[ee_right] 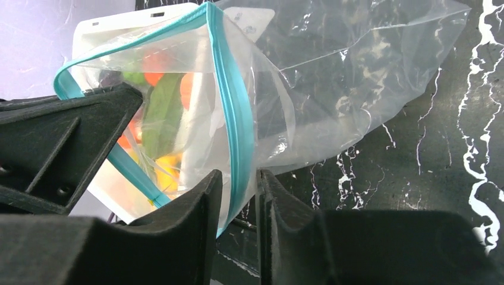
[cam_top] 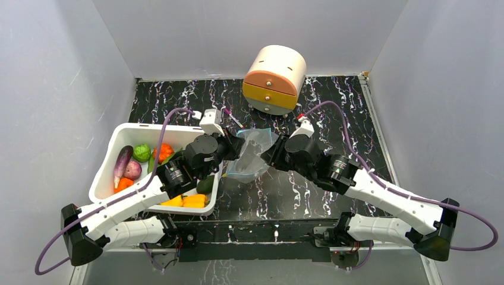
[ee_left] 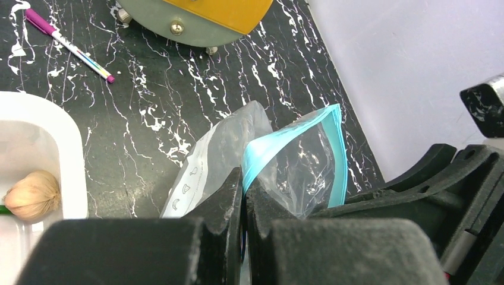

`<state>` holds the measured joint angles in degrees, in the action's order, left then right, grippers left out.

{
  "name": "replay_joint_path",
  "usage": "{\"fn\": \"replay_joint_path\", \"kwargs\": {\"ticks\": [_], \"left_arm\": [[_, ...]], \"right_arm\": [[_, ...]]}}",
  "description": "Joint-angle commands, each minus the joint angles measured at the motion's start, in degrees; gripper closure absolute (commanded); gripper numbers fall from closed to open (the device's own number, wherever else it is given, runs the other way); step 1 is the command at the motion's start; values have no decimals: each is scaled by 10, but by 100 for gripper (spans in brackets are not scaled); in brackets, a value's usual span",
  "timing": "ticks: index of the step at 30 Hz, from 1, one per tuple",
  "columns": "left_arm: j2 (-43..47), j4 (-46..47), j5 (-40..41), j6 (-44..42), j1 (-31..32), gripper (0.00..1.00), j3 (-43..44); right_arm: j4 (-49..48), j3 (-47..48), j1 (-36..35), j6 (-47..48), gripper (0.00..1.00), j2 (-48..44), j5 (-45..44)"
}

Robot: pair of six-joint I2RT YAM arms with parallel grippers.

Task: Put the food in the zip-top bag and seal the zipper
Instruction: Zip the zipper food storage bag.

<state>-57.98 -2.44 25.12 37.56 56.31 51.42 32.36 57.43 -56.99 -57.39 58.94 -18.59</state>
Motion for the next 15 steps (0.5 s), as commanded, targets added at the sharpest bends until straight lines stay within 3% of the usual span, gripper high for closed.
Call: {"fn": "replay_joint_path", "kwargs": {"ticks": [1,5,12,15], "left_arm": [[13,19,28,20,-3,100,0],[9,0,39,24,-3,100,-3],[27,13,33,-6,-3,100,-28],[33,4,-43,-61,-3,79,-13]], "right_arm": [[-36,2,-3,4,80,-30,-37],[-37,-3,-3,19,100,-51,-63],[11,52,-3,61,100,-42,-78],[24,85,-3,97,100,-25,-70]]}}
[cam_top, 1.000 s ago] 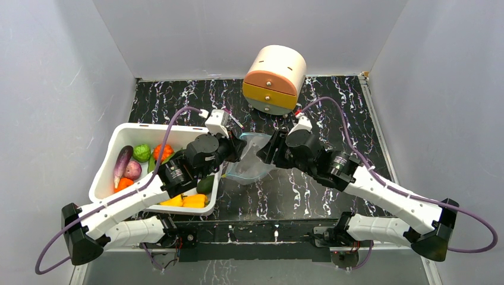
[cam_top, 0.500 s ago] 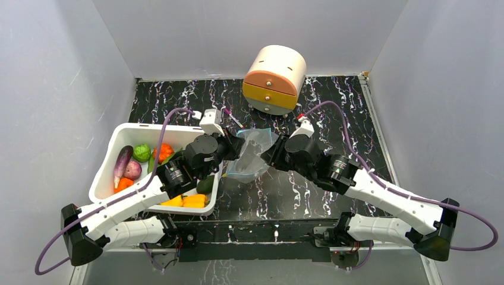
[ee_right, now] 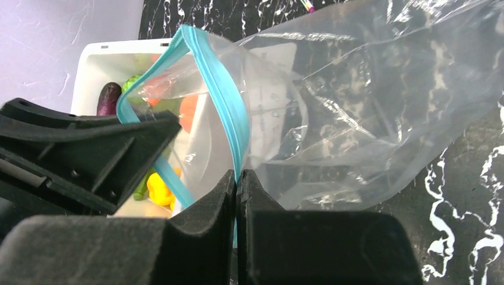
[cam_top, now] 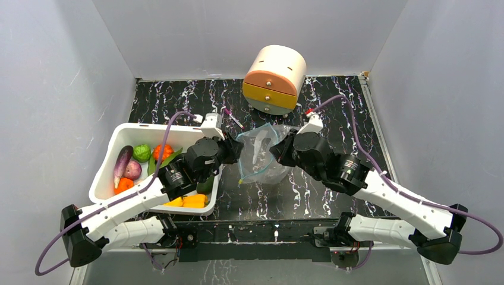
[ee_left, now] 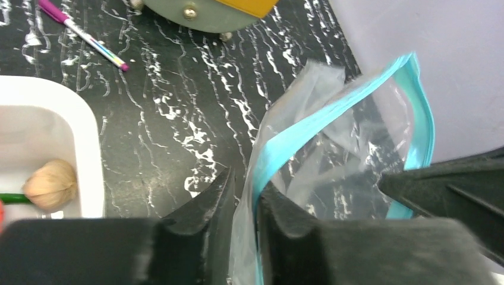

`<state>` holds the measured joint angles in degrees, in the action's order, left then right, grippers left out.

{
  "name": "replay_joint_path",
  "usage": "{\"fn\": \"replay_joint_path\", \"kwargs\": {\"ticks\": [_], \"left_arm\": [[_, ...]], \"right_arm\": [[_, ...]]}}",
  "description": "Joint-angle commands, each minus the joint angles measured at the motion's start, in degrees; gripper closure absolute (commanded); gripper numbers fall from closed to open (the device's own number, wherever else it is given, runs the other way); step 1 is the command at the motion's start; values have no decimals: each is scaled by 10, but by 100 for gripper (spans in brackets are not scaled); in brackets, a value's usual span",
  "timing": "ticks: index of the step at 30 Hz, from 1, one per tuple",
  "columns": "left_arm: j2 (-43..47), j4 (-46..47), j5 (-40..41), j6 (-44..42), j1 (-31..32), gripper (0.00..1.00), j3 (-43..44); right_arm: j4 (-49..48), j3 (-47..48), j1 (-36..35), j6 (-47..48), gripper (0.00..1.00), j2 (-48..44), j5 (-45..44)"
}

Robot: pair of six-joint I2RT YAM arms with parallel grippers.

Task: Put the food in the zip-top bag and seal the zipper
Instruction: Zip the zipper food storage bag, then pick up the fake fruit from the bin.

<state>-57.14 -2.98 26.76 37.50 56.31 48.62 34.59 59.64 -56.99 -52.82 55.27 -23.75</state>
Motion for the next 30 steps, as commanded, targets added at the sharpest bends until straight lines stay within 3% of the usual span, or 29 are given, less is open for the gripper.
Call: {"fn": "replay_joint_path", "kwargs": {"ticks": [1,3,7,9,11,17,30], "left_arm": [[23,-12,-65,-63,-3,67,28],[17,-57,-64,-57,-3,50,50],[20,-104,-65,-62,-3,30,70],[28,-116,-73,-77,-3,12,74],[33,-140,-77,-90,-2,2,87],[56,-224,-53,-106,-3,2,123],[87,-293,89,-115,-19,4,86]], "right_arm": [[7,70,-3,65,100,20,-18],[8,74,-3,94,100,32,-9],[-12,66,-2,107,100,37,-7],[1,72,-2,107,100,47,-19],[17,76,-2,108,100,52,-28],[51,81,-2,113,100,39,-53],[88,78,-2,104,100,8,-50]]}}
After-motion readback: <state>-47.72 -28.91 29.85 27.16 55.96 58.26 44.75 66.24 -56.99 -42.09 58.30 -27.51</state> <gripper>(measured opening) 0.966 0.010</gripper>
